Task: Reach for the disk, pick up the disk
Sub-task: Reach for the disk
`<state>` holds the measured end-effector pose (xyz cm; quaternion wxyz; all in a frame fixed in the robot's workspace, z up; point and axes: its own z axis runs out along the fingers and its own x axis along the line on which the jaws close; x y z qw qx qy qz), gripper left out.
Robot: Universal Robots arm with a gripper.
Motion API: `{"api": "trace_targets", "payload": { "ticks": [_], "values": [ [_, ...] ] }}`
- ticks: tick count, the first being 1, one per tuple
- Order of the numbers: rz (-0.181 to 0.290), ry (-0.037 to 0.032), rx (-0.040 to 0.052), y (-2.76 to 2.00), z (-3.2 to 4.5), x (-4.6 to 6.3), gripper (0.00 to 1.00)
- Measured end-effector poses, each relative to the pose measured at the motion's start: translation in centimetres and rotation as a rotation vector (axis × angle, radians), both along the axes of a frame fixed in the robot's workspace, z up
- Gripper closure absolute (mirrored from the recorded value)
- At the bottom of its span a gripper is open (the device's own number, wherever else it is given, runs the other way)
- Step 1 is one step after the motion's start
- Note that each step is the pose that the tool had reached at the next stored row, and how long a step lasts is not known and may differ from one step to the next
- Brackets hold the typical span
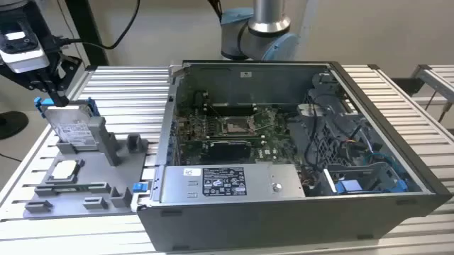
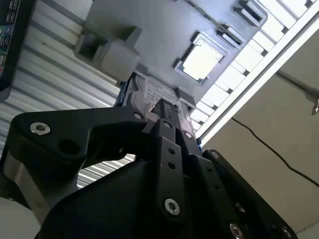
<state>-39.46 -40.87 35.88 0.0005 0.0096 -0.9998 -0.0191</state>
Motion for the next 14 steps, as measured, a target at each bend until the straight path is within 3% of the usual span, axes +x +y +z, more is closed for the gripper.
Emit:
{"api": "trace_targets", "payload": {
  "ticks": [14],
  "values": [
    [0.0, 0.0, 0.0, 0.0, 0.0, 0.0, 1.0]
  ]
}}
